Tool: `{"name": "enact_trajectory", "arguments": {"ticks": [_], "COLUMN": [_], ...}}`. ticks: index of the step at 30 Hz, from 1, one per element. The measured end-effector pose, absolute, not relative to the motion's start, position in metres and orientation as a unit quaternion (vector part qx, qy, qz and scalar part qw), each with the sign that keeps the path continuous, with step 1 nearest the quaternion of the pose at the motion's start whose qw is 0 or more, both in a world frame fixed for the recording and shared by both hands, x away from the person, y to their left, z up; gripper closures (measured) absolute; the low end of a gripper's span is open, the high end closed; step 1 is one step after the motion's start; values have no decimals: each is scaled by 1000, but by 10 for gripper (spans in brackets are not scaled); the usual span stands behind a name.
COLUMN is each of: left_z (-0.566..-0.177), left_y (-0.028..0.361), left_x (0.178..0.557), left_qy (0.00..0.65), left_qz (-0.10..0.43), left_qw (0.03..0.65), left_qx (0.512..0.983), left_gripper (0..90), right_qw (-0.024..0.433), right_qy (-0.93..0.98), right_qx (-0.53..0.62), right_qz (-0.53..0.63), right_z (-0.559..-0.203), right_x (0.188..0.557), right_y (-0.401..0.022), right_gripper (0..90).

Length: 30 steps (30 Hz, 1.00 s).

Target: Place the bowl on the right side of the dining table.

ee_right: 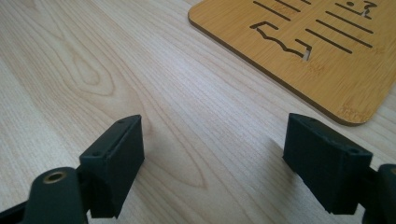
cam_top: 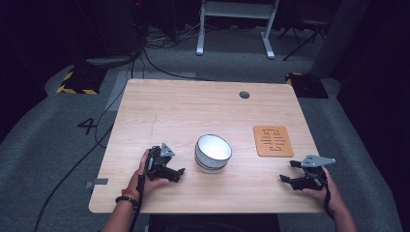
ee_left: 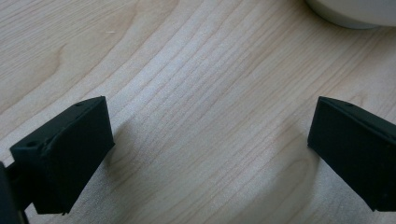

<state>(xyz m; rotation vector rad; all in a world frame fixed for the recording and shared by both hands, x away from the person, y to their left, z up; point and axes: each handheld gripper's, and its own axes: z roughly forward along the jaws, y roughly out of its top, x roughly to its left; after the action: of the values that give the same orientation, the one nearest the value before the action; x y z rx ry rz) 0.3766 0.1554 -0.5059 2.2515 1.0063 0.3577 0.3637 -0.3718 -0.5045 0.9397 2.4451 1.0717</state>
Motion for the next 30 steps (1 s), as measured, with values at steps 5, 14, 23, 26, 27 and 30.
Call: {"name": "enact_trajectory", "arguments": {"ticks": [5,14,23,26,27,30], "left_z": [-506,-507,-506,-506,-506,-506], "left_y": [155,155,155,155,155,155], "left_x": [376,375,375,375,375,375], "left_qy": [383,387,386,386,386,386], "left_qz": [137,128,130,130,130,130], "left_qw": [319,324,321,321,321,321], "left_qx": [856,854,855,855,855,855], "left_gripper": [3,5,4,4,4,4], "right_qw": [154,156,153,152,152,151], "right_qy": [854,852,852,854,854,854], "right_qx": [330,335,337,335,335,337], "right_qz": [372,370,370,368,368,367], "right_z": [-505,-505,-504,-504,-504,-504], "right_x": [364,364,364,365,365,365], "right_y": [-371,-370,-370,-371,-371,-371], "right_gripper": [183,183,183,171,170,173]}}
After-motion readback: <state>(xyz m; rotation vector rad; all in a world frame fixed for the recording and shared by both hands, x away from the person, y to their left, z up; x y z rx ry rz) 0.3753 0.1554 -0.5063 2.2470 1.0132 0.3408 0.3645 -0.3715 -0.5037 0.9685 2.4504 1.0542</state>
